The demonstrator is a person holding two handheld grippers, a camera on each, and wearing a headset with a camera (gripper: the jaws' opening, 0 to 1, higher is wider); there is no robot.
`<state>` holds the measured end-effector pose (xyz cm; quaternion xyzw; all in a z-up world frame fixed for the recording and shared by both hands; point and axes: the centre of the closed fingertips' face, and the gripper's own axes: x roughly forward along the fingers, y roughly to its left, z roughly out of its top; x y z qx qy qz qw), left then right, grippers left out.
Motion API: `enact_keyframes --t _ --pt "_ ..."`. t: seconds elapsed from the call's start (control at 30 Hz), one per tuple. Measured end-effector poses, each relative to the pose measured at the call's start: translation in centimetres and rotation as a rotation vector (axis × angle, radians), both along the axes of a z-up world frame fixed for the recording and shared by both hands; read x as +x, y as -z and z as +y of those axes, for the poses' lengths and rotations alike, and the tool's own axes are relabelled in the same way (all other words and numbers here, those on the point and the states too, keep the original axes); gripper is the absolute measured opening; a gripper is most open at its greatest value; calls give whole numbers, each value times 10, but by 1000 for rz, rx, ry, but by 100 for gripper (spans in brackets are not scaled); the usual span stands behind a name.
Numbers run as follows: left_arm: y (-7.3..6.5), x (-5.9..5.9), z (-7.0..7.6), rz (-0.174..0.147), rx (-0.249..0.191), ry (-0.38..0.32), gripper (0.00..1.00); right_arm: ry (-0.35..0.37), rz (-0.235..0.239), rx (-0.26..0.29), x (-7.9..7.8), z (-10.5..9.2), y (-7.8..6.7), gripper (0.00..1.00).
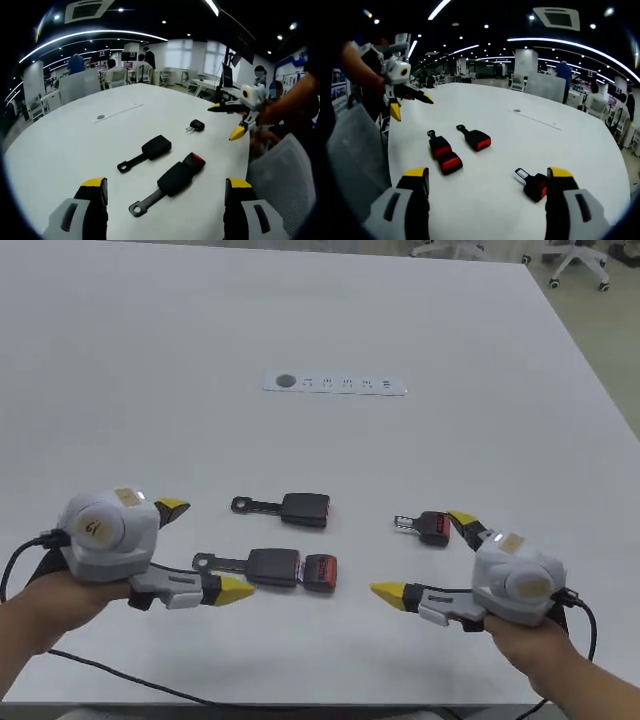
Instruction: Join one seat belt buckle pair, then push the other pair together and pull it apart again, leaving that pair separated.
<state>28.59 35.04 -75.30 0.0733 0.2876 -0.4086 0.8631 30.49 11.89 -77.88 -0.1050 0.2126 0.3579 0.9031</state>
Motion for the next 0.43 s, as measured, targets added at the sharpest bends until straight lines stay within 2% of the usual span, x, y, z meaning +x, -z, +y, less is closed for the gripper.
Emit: enact_keyframes --t 0.17,0.43 --pt "4 -11 12 3 -1 -26 100 13 -4 -7 -10 -6 -2 99" --pt "-1 -21 30 -13 -32 -80 100 40 -1 -8 -26 -12 -3 100"
